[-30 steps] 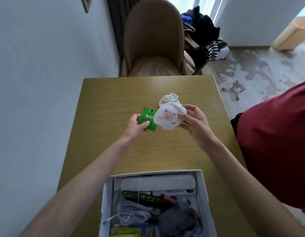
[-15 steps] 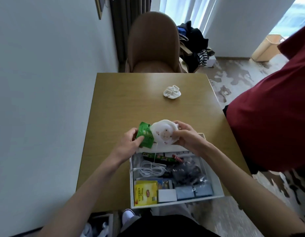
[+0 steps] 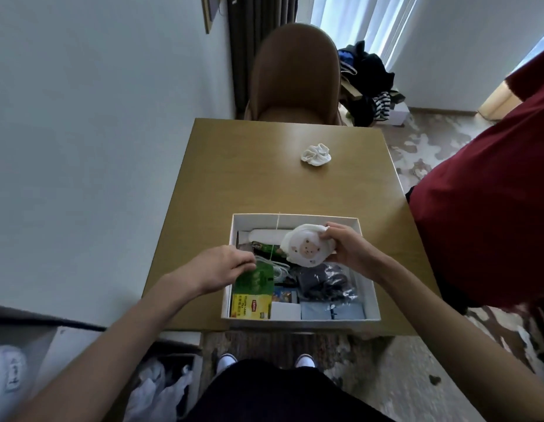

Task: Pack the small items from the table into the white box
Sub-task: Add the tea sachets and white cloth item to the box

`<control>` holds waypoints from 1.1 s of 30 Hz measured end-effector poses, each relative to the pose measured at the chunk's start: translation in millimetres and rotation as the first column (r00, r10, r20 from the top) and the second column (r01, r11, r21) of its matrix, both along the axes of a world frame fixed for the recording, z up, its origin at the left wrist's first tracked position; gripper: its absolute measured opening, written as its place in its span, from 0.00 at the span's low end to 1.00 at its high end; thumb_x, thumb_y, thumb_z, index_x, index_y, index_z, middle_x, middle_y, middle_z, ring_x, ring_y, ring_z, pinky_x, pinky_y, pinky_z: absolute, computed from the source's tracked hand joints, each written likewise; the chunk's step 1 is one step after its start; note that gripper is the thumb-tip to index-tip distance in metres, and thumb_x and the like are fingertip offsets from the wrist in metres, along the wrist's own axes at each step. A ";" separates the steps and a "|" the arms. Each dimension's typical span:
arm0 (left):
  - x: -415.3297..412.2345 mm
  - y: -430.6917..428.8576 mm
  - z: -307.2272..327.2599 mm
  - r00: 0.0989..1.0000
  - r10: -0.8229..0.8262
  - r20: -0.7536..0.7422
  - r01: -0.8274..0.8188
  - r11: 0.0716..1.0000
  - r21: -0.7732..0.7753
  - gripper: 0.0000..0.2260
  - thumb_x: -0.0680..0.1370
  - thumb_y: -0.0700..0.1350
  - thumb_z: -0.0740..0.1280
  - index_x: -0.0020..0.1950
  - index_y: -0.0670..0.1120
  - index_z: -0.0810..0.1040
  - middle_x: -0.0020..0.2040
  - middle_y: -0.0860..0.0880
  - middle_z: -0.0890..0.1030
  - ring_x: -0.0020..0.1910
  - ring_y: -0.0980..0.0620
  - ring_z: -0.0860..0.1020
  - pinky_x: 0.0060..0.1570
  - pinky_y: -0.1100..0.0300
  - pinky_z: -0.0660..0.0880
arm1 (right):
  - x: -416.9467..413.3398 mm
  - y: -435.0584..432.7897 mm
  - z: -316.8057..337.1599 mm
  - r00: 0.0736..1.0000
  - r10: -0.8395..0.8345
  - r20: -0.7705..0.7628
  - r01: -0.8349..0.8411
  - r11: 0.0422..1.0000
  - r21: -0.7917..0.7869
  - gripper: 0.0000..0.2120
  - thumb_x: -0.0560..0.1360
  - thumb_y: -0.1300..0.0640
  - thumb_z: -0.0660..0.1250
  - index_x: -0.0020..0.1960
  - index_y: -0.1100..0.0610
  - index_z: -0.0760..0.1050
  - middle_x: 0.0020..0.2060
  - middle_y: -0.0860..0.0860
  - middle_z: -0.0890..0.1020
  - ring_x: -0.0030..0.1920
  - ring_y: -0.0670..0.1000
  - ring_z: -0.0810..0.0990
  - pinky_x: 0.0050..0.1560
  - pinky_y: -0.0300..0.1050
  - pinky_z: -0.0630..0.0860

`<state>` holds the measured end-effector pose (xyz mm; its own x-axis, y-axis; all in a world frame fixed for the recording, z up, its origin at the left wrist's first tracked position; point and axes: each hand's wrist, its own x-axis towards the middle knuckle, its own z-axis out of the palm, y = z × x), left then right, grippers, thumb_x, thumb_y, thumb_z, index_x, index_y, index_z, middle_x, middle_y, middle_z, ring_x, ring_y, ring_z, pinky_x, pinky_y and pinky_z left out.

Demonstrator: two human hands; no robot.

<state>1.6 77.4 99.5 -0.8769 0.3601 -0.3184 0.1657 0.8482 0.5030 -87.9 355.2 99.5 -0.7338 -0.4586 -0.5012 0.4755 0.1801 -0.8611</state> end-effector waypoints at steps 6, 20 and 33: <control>10.4 19.2 -22.7 0.972 -0.233 -0.019 0.195 0.854 -0.483 0.09 0.80 0.49 0.61 0.58 0.52 0.76 0.55 0.49 0.80 0.56 0.49 0.76 0.58 0.49 0.70 | 10.5 0.9 -17.9 0.985 0.153 -0.074 -0.143 0.981 0.128 0.08 0.78 0.58 0.59 0.49 0.61 0.76 0.44 0.58 0.78 0.45 0.57 0.79 0.43 0.49 0.78; 18.5 39.8 -28.7 0.988 0.006 -0.156 -0.063 0.930 -0.363 0.11 0.81 0.54 0.57 0.57 0.55 0.76 0.52 0.55 0.81 0.52 0.55 0.77 0.66 0.52 0.64 | -1.3 40.9 -26.1 0.000 0.549 -0.836 0.209 0.817 0.537 0.07 0.74 0.58 0.69 0.53 0.56 0.80 0.51 0.51 0.83 0.53 0.54 0.78 0.53 0.51 0.74; -74.5 84.5 -1.7 0.929 0.262 -0.261 -0.271 0.963 0.004 0.13 0.81 0.47 0.58 0.62 0.51 0.76 0.60 0.49 0.80 0.55 0.49 0.78 0.46 0.57 0.73 | -47.1 56.9 -14.1 0.364 0.623 -0.693 -0.022 0.749 0.662 0.08 0.73 0.57 0.67 0.50 0.51 0.81 0.53 0.48 0.80 0.55 0.50 0.76 0.55 0.49 0.73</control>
<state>-72.9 162.0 97.8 -0.9924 0.0955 -0.0775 0.0512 0.8936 0.4459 -135.0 412.1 85.4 -0.7234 -0.6877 0.0615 -0.6330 0.6249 -0.4570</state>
